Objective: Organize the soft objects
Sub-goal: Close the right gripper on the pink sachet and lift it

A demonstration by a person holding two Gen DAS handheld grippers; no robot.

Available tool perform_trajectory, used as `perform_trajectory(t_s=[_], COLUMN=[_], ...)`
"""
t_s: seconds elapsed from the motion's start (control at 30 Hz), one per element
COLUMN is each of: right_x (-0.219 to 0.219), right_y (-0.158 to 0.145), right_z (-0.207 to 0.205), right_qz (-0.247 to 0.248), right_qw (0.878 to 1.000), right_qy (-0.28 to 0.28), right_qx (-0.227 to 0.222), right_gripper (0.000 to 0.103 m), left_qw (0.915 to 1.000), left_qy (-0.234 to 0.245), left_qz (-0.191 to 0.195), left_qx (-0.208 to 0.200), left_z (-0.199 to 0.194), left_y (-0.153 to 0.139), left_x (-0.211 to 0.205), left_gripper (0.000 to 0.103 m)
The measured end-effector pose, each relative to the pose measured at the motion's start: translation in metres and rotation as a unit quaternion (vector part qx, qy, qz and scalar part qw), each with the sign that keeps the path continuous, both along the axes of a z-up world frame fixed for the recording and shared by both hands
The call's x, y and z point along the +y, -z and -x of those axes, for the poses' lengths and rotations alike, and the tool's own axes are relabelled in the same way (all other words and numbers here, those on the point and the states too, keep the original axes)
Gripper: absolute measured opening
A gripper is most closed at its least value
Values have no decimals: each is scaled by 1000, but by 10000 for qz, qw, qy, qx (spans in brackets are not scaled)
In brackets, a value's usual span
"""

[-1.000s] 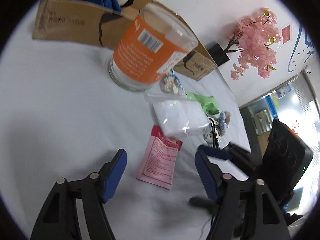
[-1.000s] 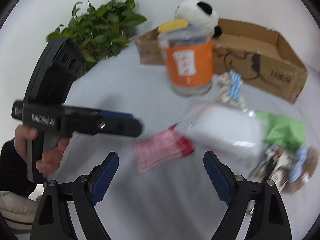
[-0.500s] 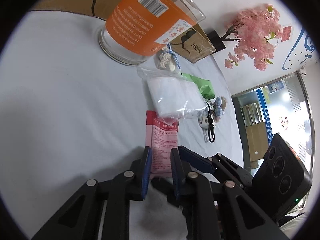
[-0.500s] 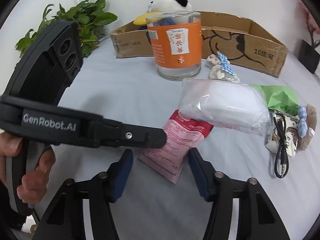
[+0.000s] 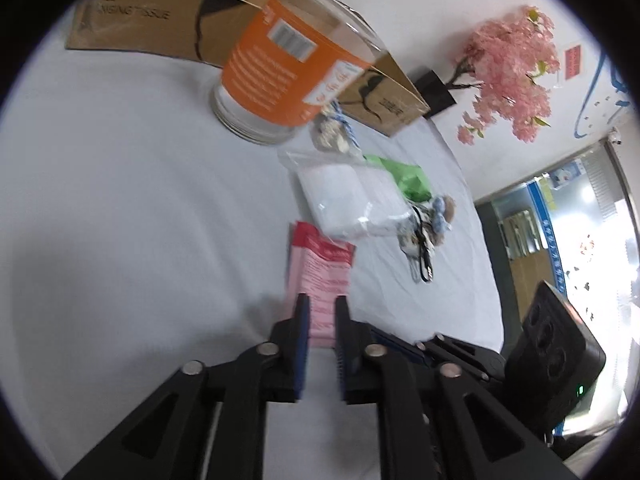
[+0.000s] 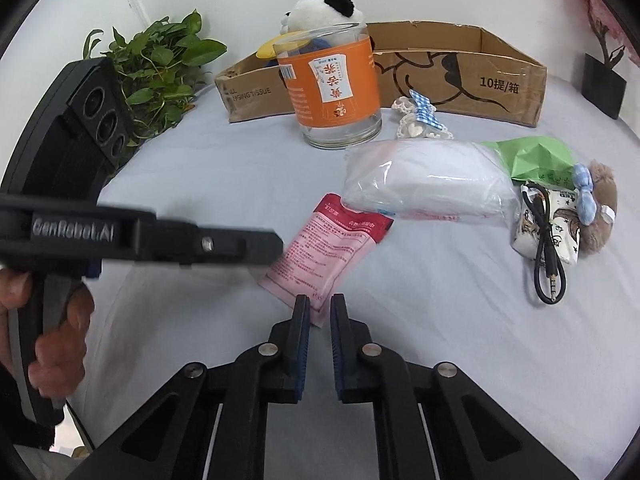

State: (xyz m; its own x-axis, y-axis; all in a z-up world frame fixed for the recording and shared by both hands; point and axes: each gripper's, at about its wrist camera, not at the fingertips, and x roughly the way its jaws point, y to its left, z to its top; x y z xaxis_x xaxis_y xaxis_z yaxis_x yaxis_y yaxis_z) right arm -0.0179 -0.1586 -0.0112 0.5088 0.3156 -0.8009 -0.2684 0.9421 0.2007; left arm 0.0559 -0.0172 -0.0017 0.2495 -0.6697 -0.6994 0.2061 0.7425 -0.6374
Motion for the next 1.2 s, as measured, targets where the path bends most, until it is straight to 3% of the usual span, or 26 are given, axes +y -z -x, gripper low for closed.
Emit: perform_trajectory(t_s=[0.03, 0.07, 0.1, 0.13, 0.2, 0.3, 0.43, 0.63, 0.7, 0.77, 0.9, 1.0, 1.03, 1.07, 1.2], right_x=[2, 6, 10, 15, 21, 27, 22, 26, 30, 31, 26, 19, 17, 16, 11], right_y=[-1, -2, -2, -2, -2, 2, 2, 5, 6, 6, 6, 2, -1, -3, -2], right_z=[1, 3, 3, 3, 4, 2, 4, -3, -4, -6, -10, -8, -5, -3, -2], right_qz=[83, 181, 251, 313, 359, 541, 709, 1004, 1055, 1047, 966, 629, 532, 481, 407], right_qw=[10000, 9998, 9996, 9994, 9992, 9982, 9965, 9936, 9930, 9932, 9943, 9973, 9976, 9977, 9985], right_qy=[-24, -44, -77, -133, -26, 141, 347, 388, 349, 310, 273, 237, 226, 212, 174], right_qx=[-13, -56, -78, -106, -193, -202, -264, -335, -405, -412, -366, -306, -379, -427, -326], right_gripper=[11, 13, 23, 42, 67, 69, 69, 67, 60, 45, 38, 30, 15, 9, 9], left_qw=[9999, 9998, 9997, 9997, 9980, 9924, 9867, 9905, 9913, 9913, 9898, 9901, 9905, 9909, 9937], left_qy=[-102, -183, -204, -131, 85, 344, 575, 305, 227, 156, 14, 60, 99, 142, 262], left_qz=[-54, -72, 13, 144, 498, 920, 1238, 1122, 1078, 1086, 1170, 1154, 1125, 1098, 885], left_qx=[53, 86, 96, 147, 384, 738, 882, 732, 720, 730, 812, 796, 779, 760, 642], left_z=[-4, -7, -11, -14, -20, -22, -13, -9, -10, -12, -15, -15, -15, -14, -11], left_y=[1, 2, 3, 5, 11, 20, 22, 15, 15, 16, 21, 21, 21, 20, 18], left_x=[2, 3, 2, 0, -6, -14, -17, -2, 0, 2, 5, 3, 3, 1, -10], left_gripper=[44, 52, 57, 57, 57, 57, 57, 57, 57, 57, 57, 57, 57, 57, 49])
